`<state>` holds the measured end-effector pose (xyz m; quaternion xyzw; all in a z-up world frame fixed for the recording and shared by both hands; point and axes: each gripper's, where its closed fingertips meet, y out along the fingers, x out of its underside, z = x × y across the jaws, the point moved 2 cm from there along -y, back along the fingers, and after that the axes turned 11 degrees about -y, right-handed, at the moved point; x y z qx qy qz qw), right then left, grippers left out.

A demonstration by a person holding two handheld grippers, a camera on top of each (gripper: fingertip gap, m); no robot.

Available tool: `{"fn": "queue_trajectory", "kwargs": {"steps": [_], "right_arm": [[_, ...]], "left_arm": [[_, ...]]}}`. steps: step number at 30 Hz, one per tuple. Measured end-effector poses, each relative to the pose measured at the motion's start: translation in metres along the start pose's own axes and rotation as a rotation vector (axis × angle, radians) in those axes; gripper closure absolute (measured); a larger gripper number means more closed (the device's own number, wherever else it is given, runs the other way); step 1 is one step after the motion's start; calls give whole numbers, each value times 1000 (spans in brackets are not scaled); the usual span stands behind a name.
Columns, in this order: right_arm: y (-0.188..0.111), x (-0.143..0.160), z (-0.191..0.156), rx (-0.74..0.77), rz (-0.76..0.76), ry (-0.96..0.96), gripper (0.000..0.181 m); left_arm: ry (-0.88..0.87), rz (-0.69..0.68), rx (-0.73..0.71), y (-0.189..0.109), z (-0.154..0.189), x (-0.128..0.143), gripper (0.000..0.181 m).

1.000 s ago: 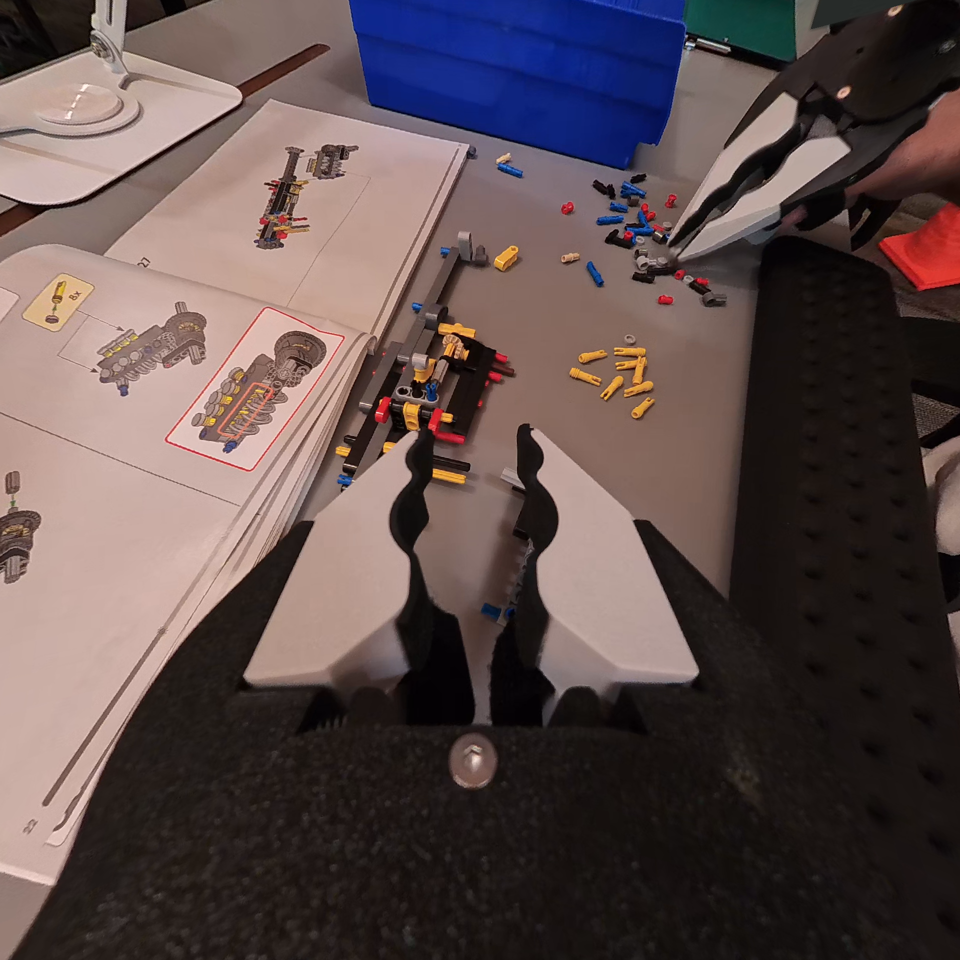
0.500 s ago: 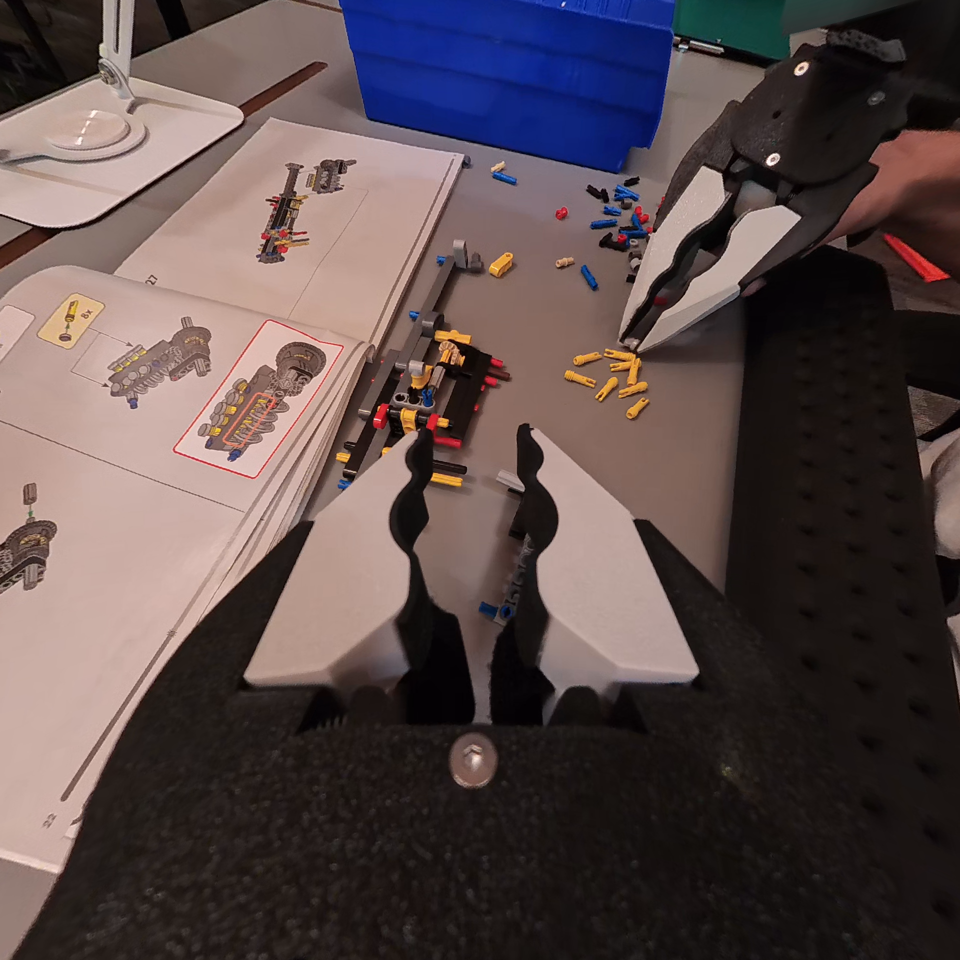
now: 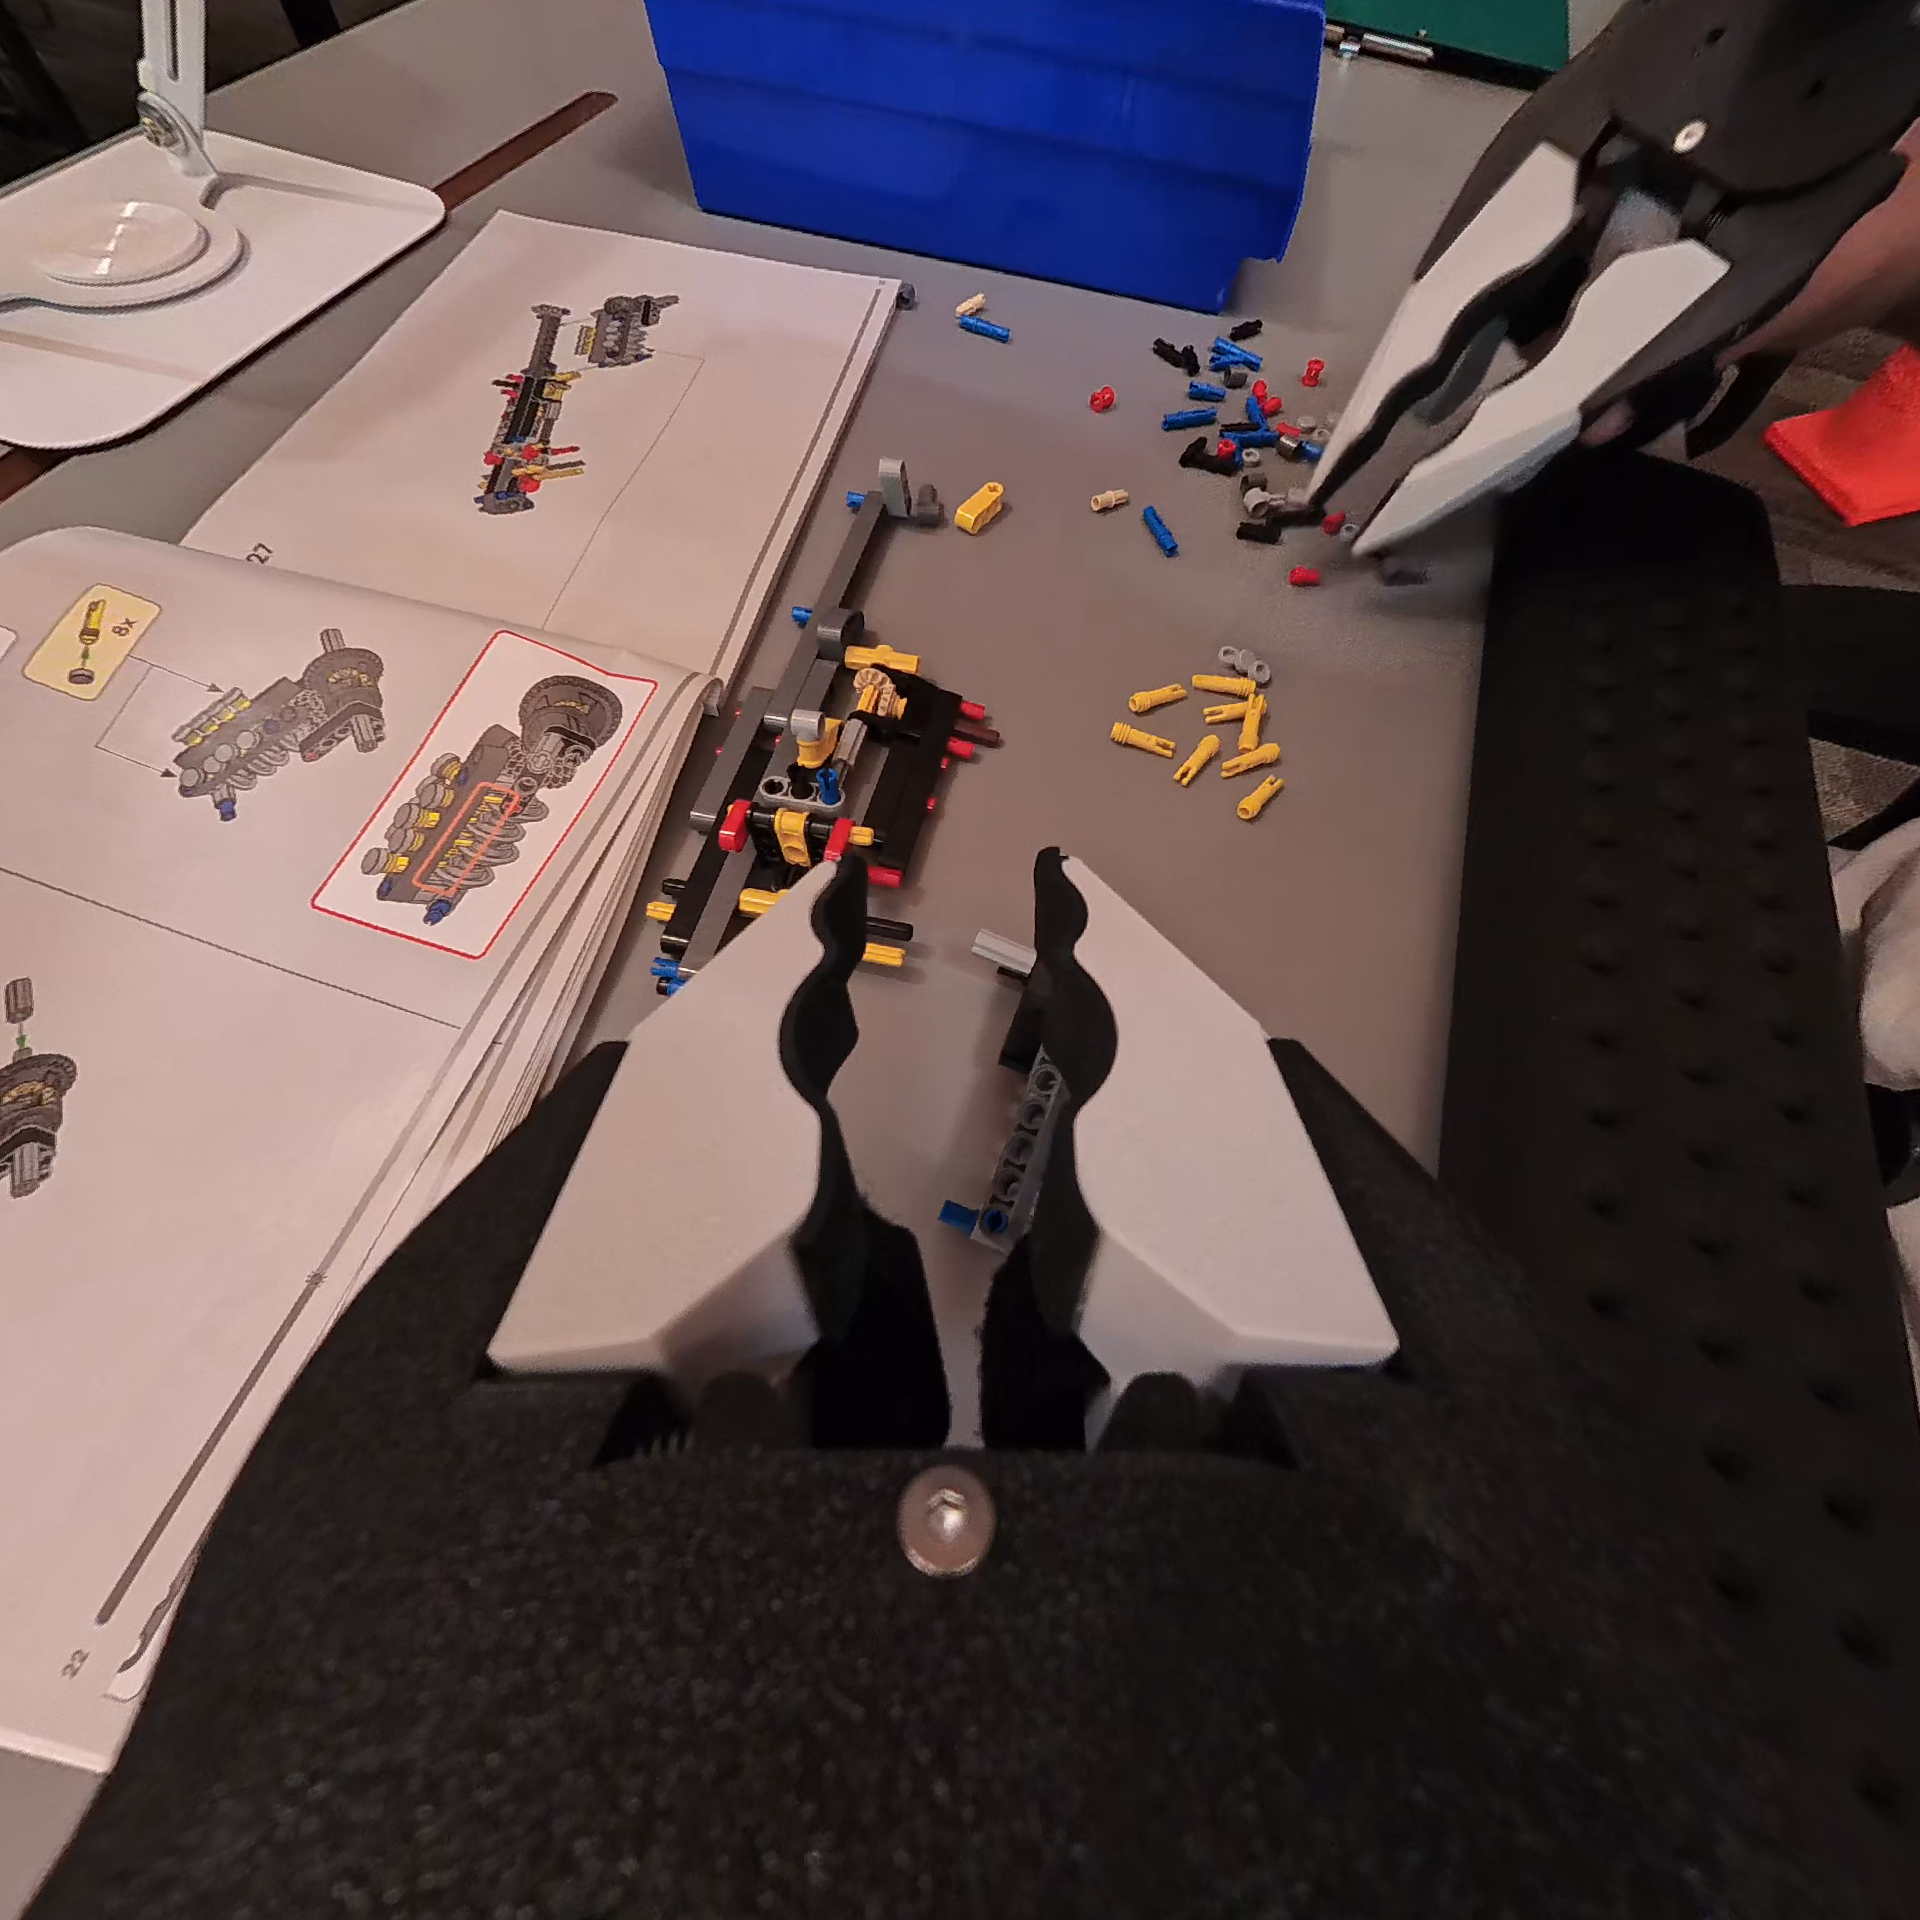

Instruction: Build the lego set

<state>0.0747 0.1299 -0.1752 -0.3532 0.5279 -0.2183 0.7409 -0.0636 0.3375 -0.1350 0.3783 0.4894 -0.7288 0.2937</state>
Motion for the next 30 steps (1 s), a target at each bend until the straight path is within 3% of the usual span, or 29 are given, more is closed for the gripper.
{"fn": "queue_trajectory", "kwargs": {"steps": [2, 5, 14, 30], "right_arm": [[-14, 24, 10, 39, -45, 57, 162], [-18, 36, 8, 15, -38, 117, 163], [-6, 35, 3, -21, -41, 93, 172], [-3, 38, 2, -61, -111, 79, 172]], "left_arm": [[-3, 1, 3, 0, 0, 0, 151], [-6, -7, 11, 2, 1, 1, 150], [-17, -20, 13, 6, 0, 5, 151], [-3, -20, 15, 4, 2, 4, 151]]}}
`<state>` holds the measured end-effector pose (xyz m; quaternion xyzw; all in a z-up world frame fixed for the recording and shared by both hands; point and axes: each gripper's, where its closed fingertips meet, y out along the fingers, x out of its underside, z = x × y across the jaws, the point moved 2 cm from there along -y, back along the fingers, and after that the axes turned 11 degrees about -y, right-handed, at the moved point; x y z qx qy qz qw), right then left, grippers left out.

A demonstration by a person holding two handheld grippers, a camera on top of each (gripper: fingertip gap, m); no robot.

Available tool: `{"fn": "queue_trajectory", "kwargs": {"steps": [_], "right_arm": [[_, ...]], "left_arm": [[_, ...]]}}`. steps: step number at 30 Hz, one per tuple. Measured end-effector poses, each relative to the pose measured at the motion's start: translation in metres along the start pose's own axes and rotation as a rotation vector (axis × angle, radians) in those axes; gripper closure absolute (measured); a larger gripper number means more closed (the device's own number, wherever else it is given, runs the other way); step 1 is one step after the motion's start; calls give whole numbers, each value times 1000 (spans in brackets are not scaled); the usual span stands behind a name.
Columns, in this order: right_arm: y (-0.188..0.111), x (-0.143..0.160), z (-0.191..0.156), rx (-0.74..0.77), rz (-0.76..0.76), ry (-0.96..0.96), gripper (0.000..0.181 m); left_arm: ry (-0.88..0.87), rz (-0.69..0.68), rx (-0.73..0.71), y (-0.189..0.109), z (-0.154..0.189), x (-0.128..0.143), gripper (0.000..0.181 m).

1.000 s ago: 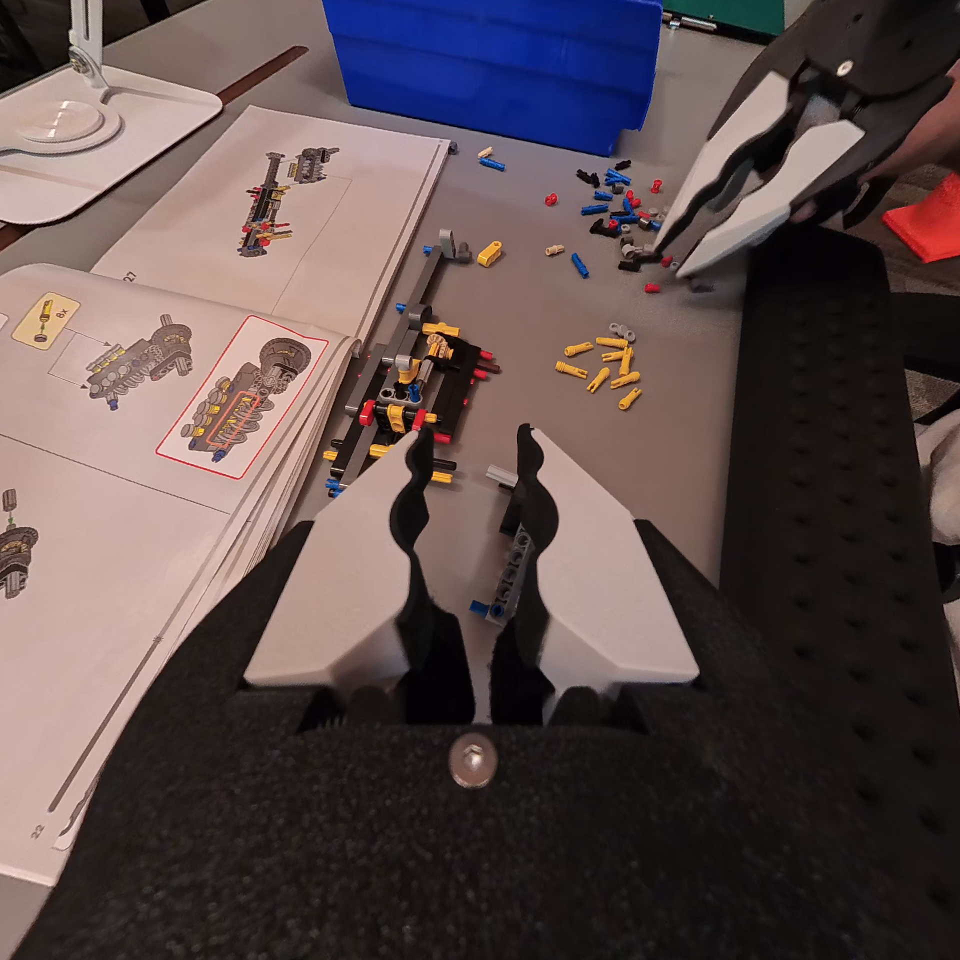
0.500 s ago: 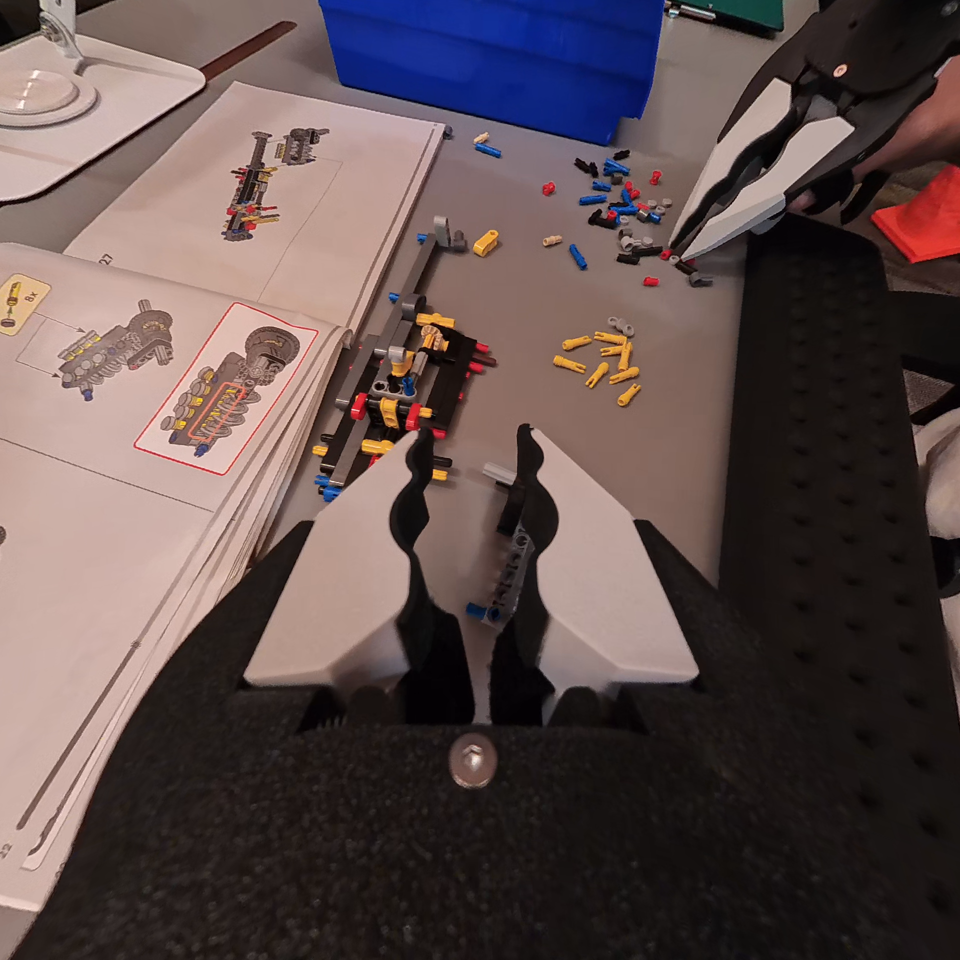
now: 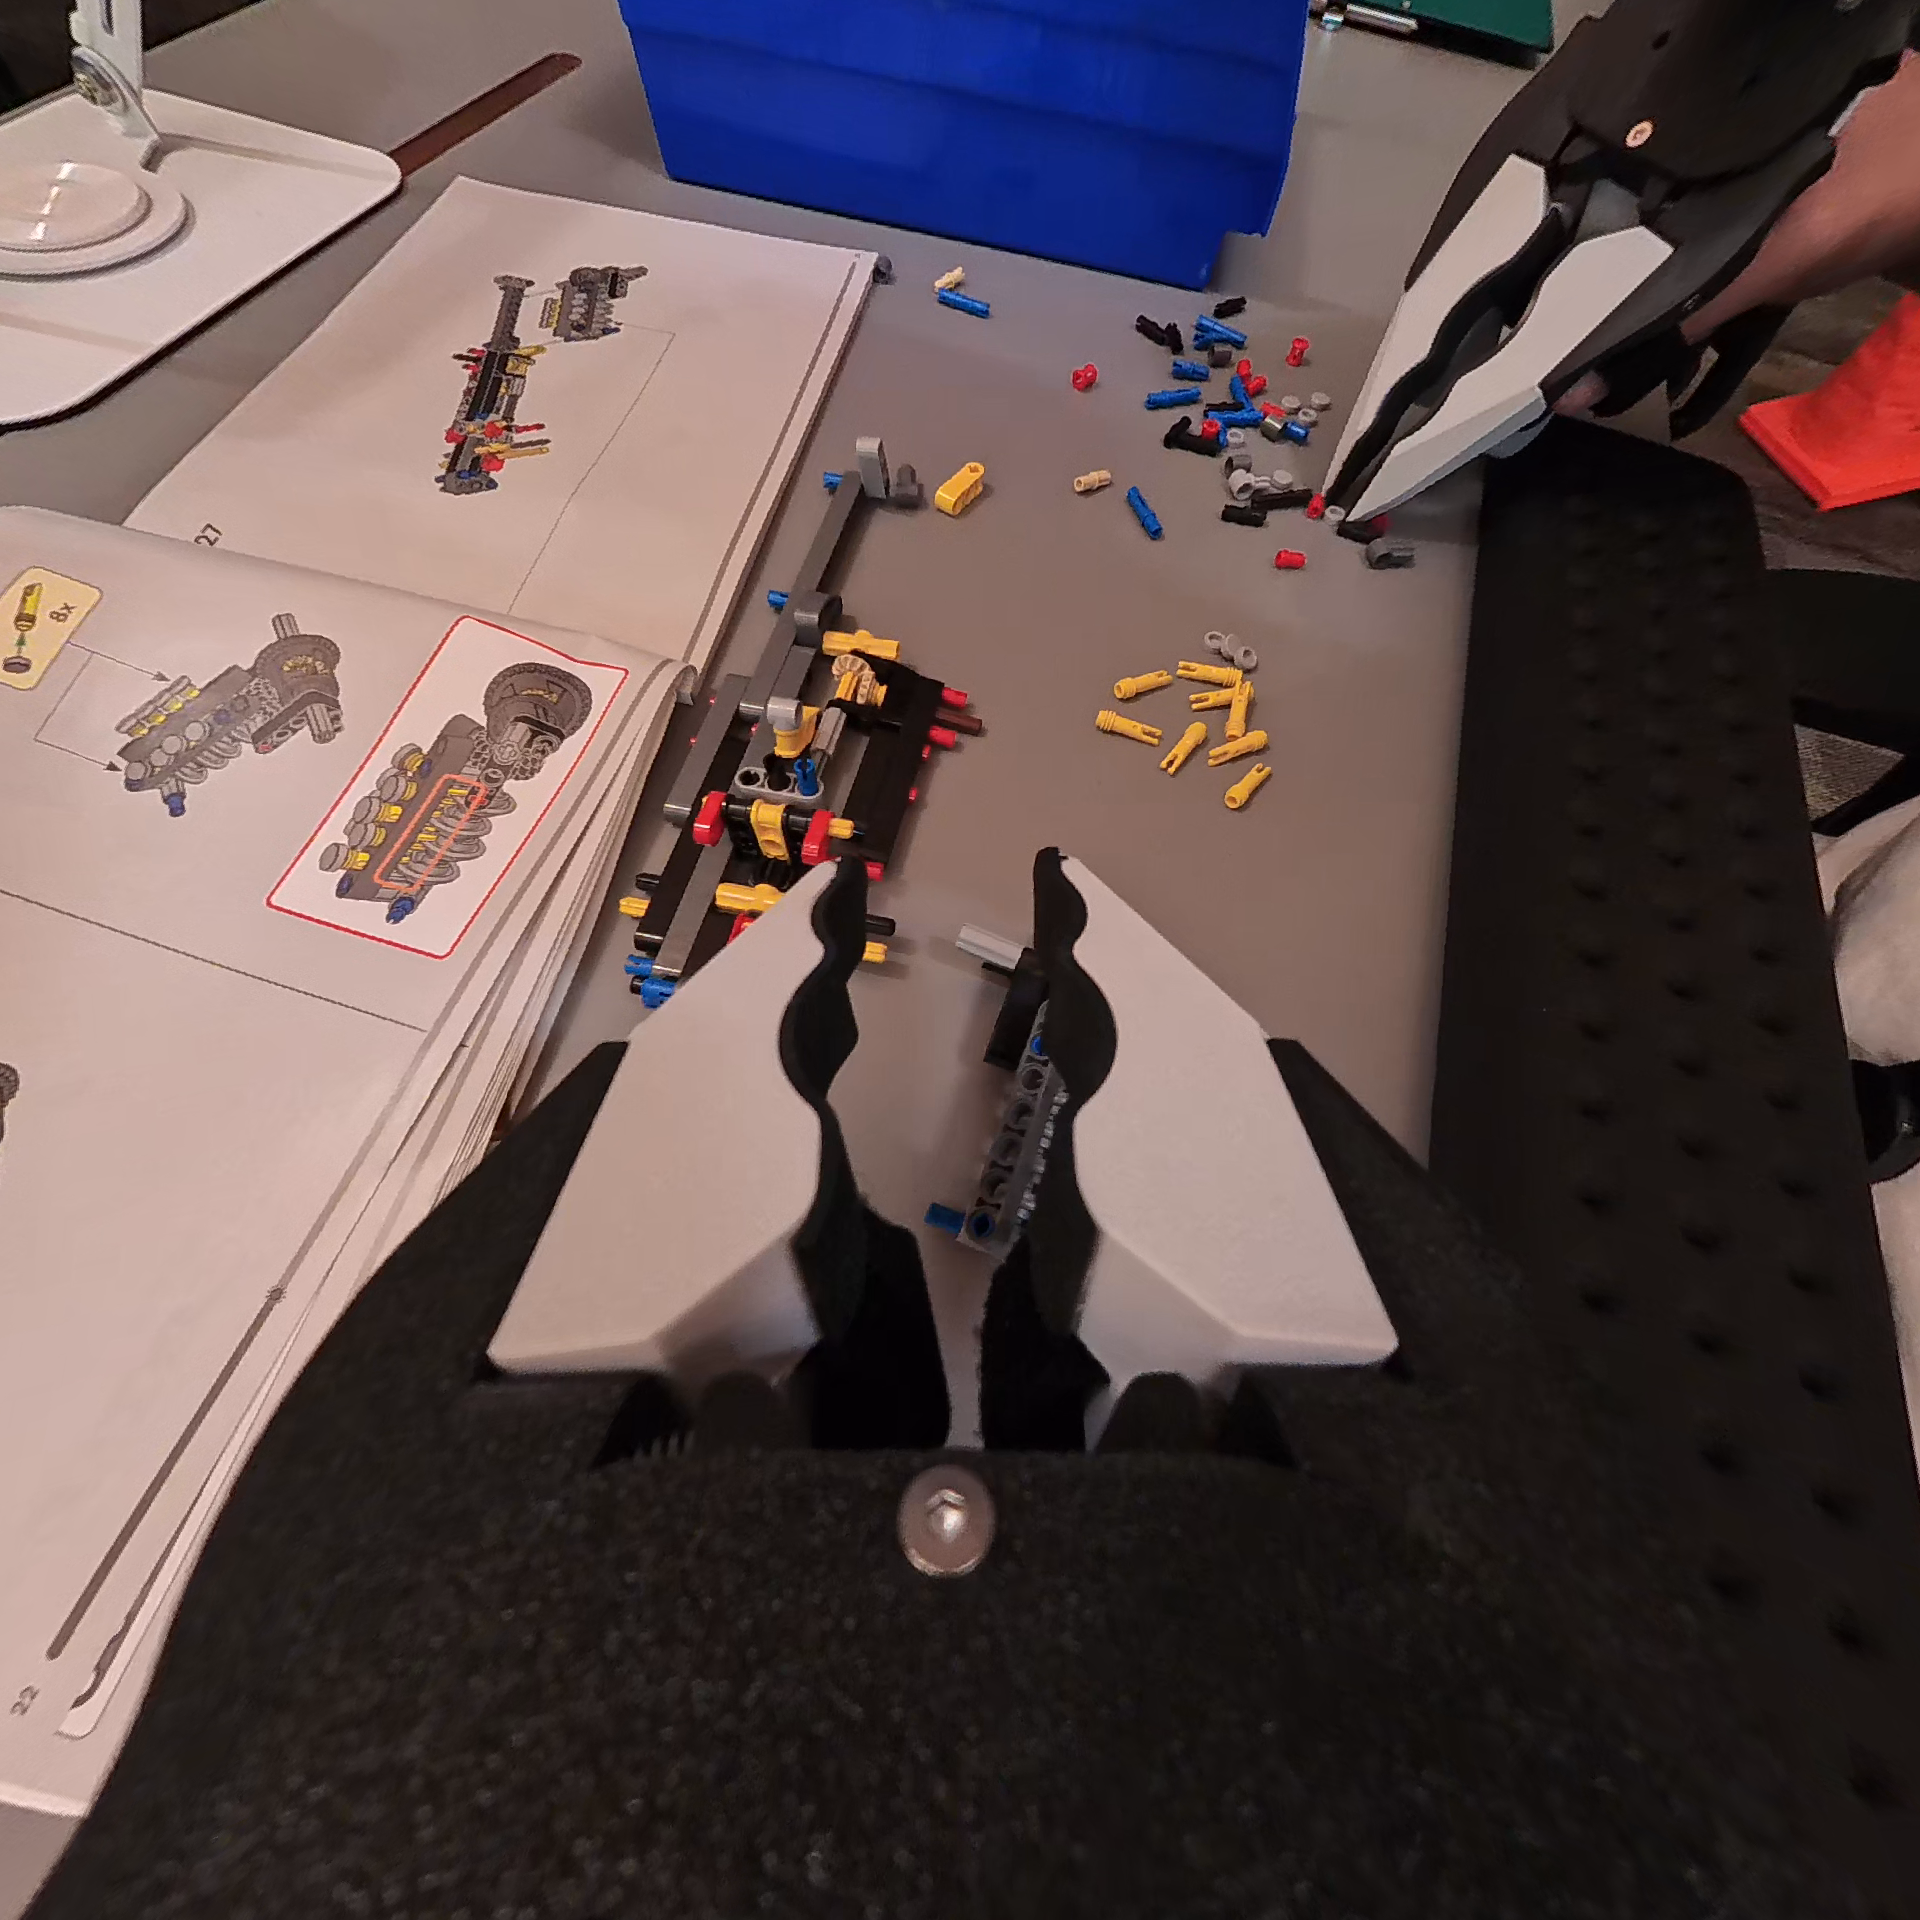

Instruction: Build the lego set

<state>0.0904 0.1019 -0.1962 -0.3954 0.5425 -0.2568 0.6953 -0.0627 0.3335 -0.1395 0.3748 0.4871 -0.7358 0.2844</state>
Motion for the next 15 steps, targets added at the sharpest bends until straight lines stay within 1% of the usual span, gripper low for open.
{"fn": "queue_trajectory", "kwargs": {"steps": [7, 10, 11, 13, 14, 15], "right_arm": [[3, -4, 1, 3, -4, -33, 174], [-2, -6, 3, 30, -4, -45, 175], [-6, -11, 3, 41, 12, -48, 175], [-13, -37, -4, 21, 119, -62, 175], [-11, -53, -12, -3, 176, -75, 175], [-3, -65, -21, -38, 197, -86, 175]], "left_arm": [[2, 6, -4, -2, 0, -1, 151], [3, 7, -4, -2, 0, -2, 151], [3, 9, -5, -2, 0, -2, 151], [1, 9, -3, -2, 0, -2, 150], [2, 8, -1, -2, 0, -2, 151], [4, 8, -1, -2, 1, -2, 151]]}}
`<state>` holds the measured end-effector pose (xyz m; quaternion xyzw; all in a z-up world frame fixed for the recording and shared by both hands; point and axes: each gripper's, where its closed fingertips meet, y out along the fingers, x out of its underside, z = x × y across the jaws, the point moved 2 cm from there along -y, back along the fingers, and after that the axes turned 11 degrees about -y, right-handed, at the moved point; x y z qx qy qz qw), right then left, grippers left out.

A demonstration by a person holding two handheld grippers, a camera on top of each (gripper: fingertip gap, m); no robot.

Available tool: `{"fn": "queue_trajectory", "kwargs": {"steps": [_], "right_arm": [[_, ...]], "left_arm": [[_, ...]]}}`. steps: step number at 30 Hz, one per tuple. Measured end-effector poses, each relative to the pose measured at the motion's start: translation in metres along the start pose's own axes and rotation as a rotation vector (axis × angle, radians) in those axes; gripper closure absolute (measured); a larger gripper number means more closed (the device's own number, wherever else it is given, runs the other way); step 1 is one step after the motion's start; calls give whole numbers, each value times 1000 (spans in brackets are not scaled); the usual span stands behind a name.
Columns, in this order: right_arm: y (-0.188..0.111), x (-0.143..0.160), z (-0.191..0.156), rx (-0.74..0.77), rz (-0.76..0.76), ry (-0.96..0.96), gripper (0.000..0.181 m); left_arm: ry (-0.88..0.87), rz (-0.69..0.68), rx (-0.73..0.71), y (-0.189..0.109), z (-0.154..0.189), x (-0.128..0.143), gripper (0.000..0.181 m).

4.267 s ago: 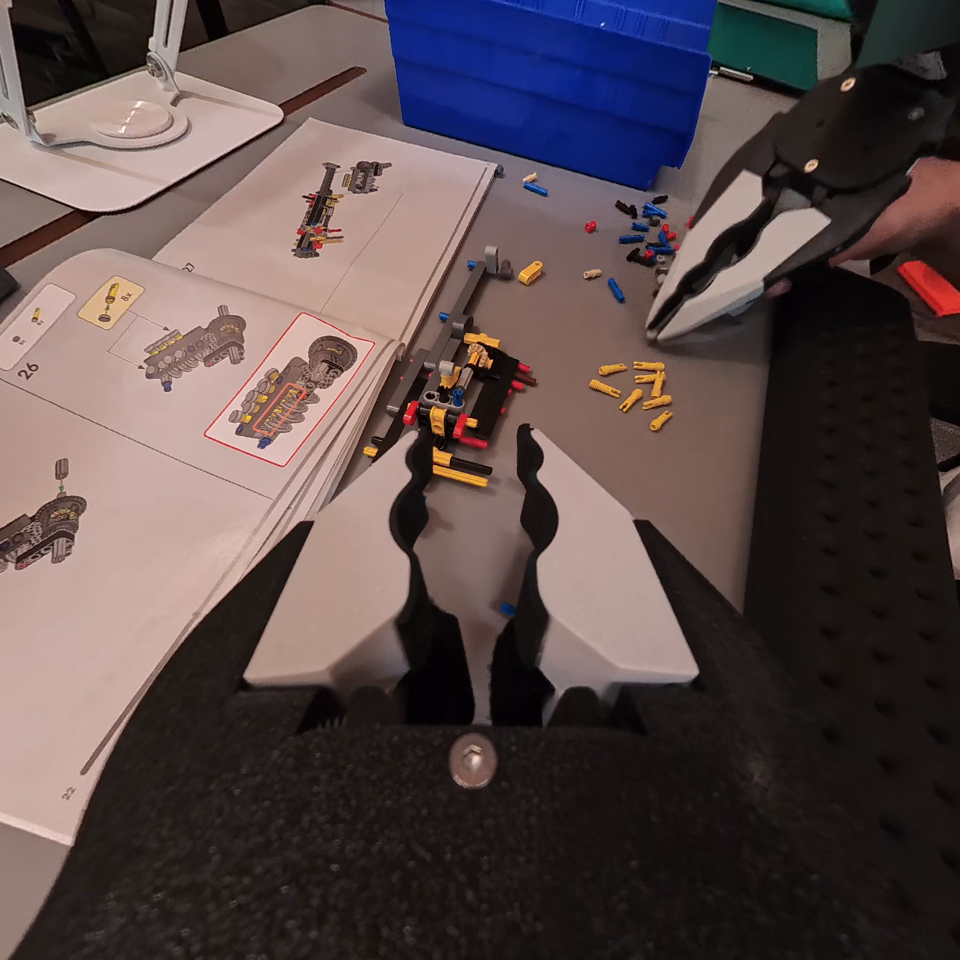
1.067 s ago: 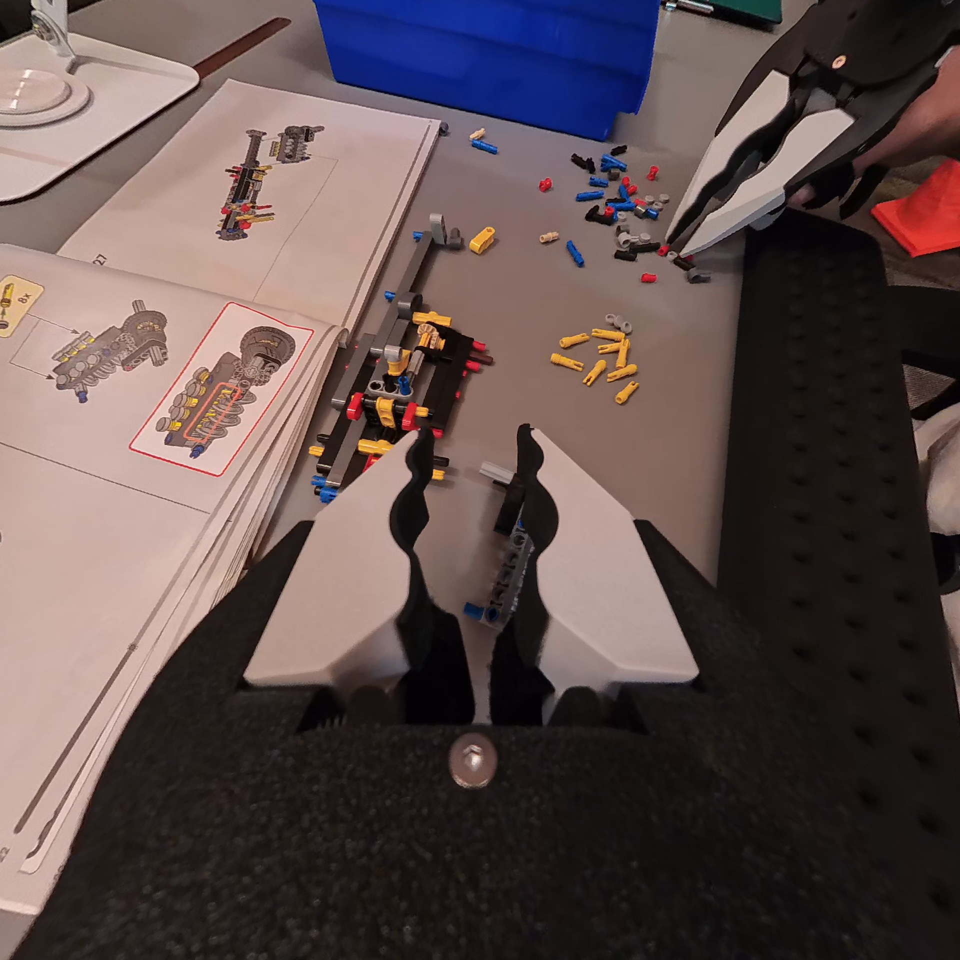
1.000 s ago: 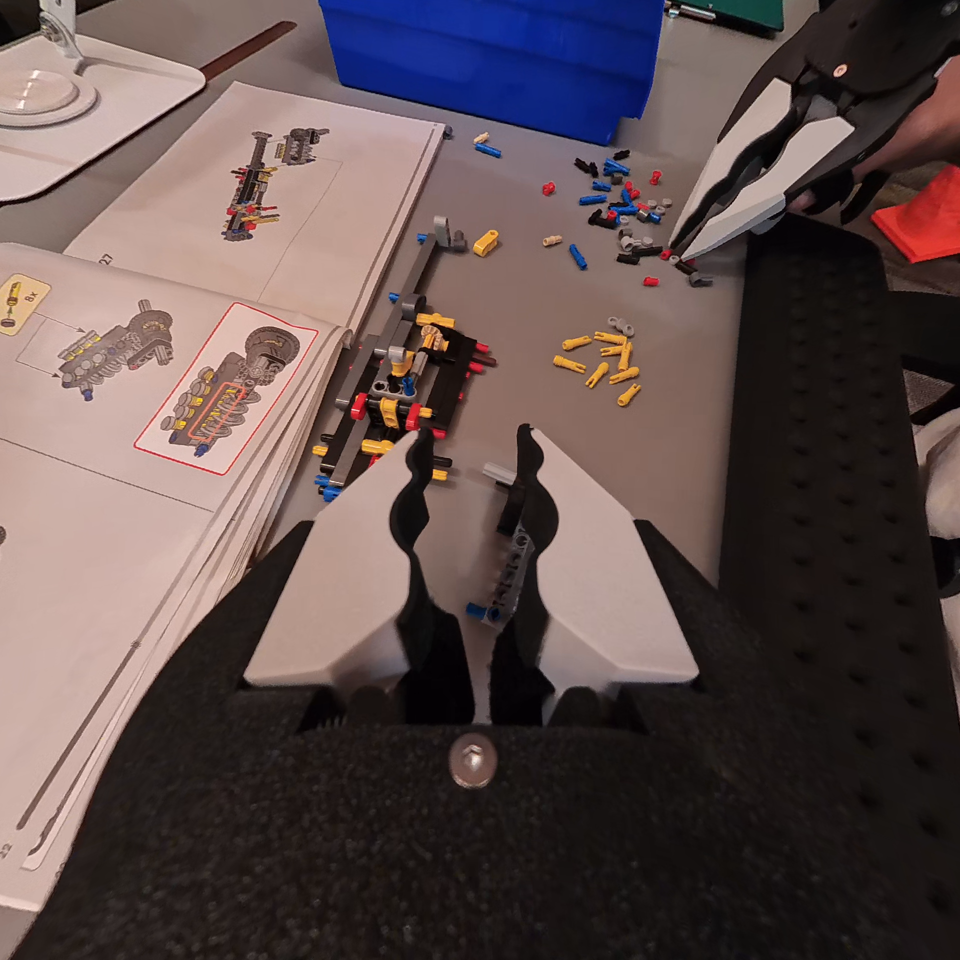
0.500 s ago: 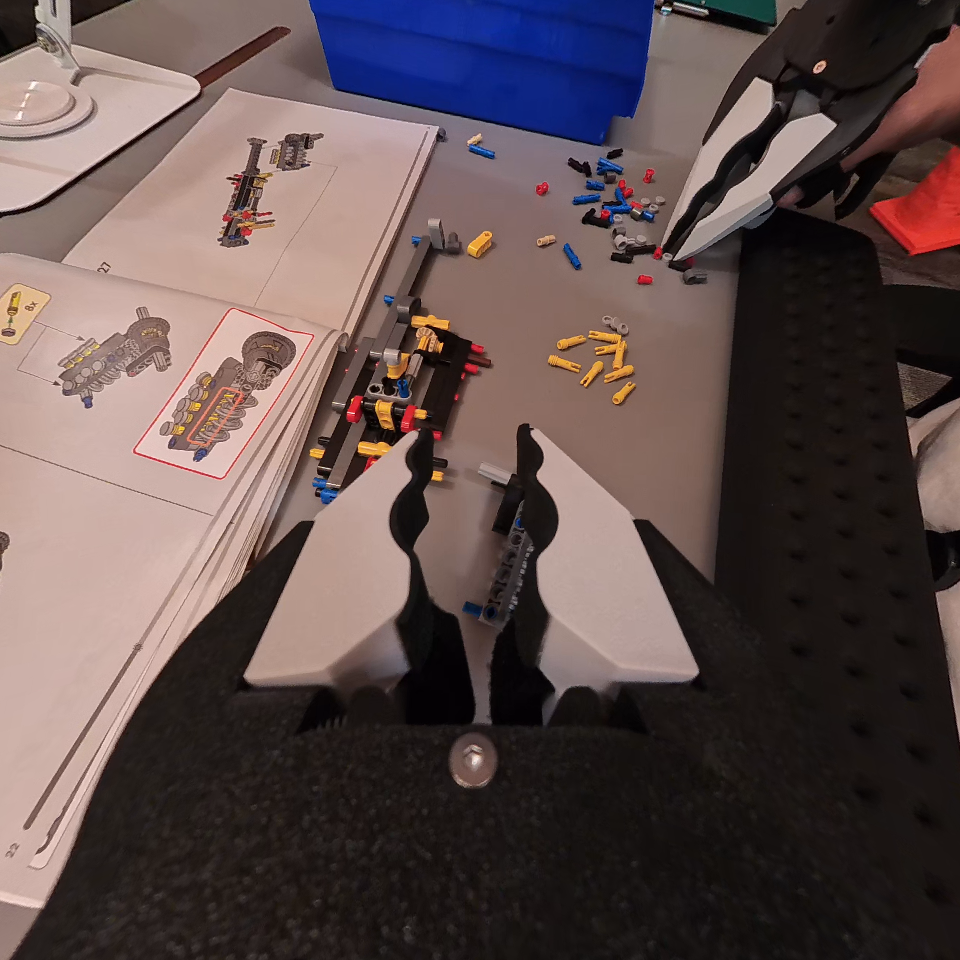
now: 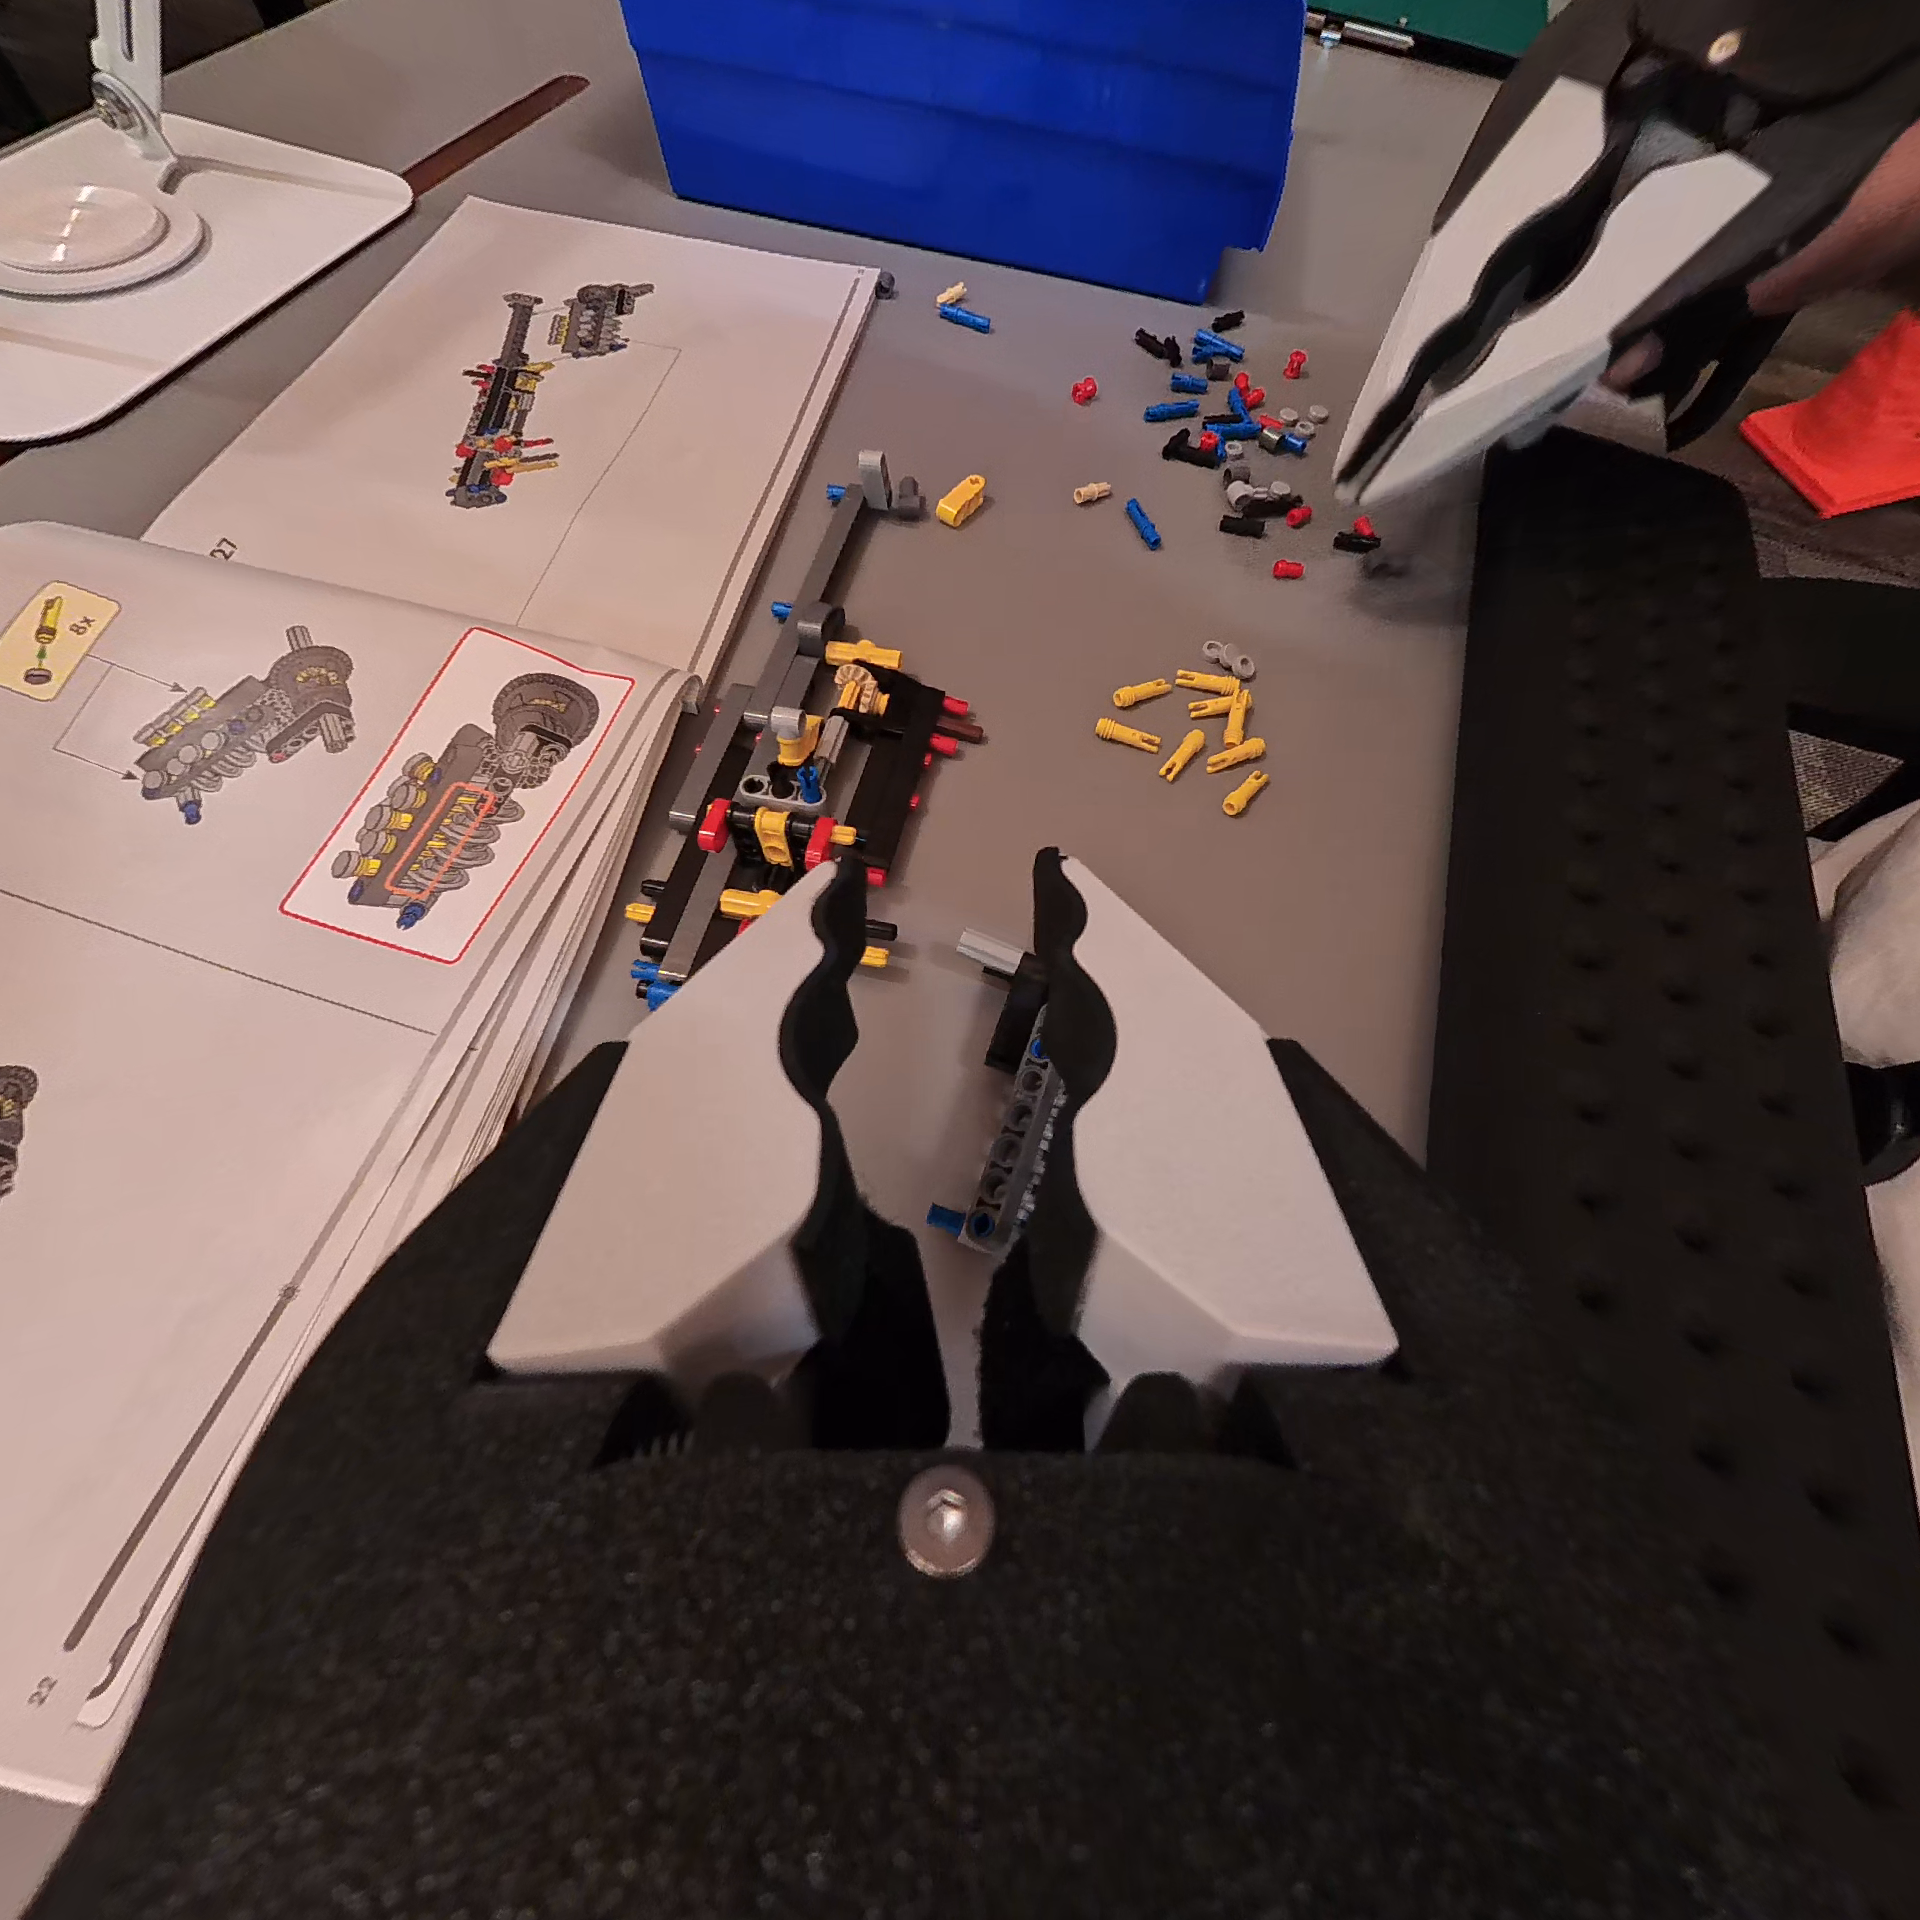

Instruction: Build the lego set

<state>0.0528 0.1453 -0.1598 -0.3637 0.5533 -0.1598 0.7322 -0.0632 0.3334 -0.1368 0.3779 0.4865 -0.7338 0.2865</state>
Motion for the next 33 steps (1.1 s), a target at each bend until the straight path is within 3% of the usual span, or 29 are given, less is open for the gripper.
{"fn": "queue_trajectory", "kwargs": {"steps": [3, 6, 12, 18, 23, 33], "right_arm": [[35, -1, -20, -57, -71, -92, 174], [45, 3, -22, -57, -100, -106, 174], [29, 5, -10, 0, -53, -48, 166], [-18, 58, 43, 186, -134, 99, 171], [-9, 69, 42, 132, -159, 110, 170], [-3, 62, 44, 129, -129, 98, 170]], "left_arm": [[7, -7, -1, 1, 1, 2, 150], [13, -8, -5, 0, 1, 1, 151], [11, -11, -5, 0, 1, 2, 151], [12, -24, -9, 2, -1, 4, 150], [28, -38, -19, 5, -1, 7, 151], [24, -38, -19, 5, -2, 7, 150]]}}
